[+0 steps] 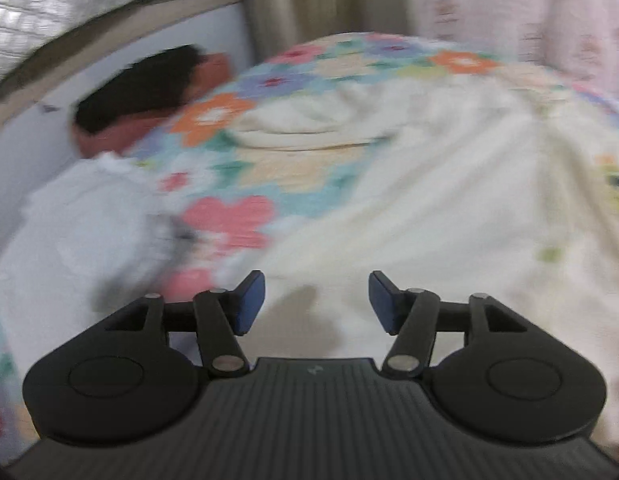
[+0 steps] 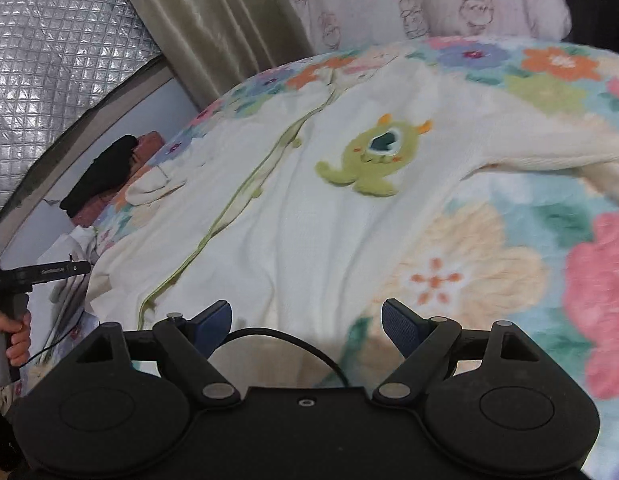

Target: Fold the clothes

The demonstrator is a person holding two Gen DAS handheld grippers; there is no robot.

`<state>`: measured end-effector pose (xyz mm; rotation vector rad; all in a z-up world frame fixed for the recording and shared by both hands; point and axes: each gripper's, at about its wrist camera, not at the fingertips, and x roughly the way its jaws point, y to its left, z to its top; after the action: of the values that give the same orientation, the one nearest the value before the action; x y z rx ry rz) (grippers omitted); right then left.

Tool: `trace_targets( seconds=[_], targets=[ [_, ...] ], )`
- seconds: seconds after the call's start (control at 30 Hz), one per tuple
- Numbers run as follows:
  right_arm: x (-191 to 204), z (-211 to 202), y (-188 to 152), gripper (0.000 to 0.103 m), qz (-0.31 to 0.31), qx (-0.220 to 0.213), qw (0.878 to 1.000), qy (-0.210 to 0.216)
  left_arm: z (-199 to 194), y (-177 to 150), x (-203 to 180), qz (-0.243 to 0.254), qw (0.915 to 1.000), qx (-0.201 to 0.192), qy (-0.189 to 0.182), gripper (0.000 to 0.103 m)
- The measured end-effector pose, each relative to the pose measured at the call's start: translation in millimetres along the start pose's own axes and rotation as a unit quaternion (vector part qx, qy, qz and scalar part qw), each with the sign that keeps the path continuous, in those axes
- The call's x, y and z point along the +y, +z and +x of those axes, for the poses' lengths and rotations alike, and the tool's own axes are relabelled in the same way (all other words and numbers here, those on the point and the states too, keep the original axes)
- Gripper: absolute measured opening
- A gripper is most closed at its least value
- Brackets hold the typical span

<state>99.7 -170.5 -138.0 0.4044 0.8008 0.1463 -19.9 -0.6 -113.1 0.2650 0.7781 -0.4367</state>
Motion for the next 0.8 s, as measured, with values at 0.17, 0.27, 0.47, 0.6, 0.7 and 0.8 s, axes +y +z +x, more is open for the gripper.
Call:
trace_targets(
  seconds=[0.17,0.27,0.47,0.6,0.7,0.8],
  targets=[
    [-1.9,-39.6,2.3,0.086,-0.021,0.003,1.0,0.008,-16.9,-12.9,-59.4,0.046,0.9865,0.035,-0.153,0.069],
    [-7.2,-38.4,3.0,0.086,-0.019,-0.008,1.0,-0.008,-2.5,-24.4,-93.1,0.05,0.9709,0.092,-0.215,0.072],
    [-32.2,-14.0,-3.7,0.086,0.045,-0.026,0.998,-0.02,21.0,-49.9,-134.7,0.108,0.9531,0.128,-0.252,0.005],
    [-36.8,-16.3,-10.9,0.086,0.06,-0.08,0.993,-0.067,-3.2,-39.2,-119.8,0.189,0.9658,0.033,-0.174,0.004],
    [-36.7,-8.6,-5.1,0.086,0.039,-0.1,0.988,-0.108,1.2,-22.4,-86.2,0.127,0.984,0.023,-0.123,0.004],
    [-40.8,9.3,7.6,0.086,0.032,-0.094,0.991,-0.087,10.4,-16.3,-59.8,0.061,0.994,0.022,-0.088,0.007]
  ],
)
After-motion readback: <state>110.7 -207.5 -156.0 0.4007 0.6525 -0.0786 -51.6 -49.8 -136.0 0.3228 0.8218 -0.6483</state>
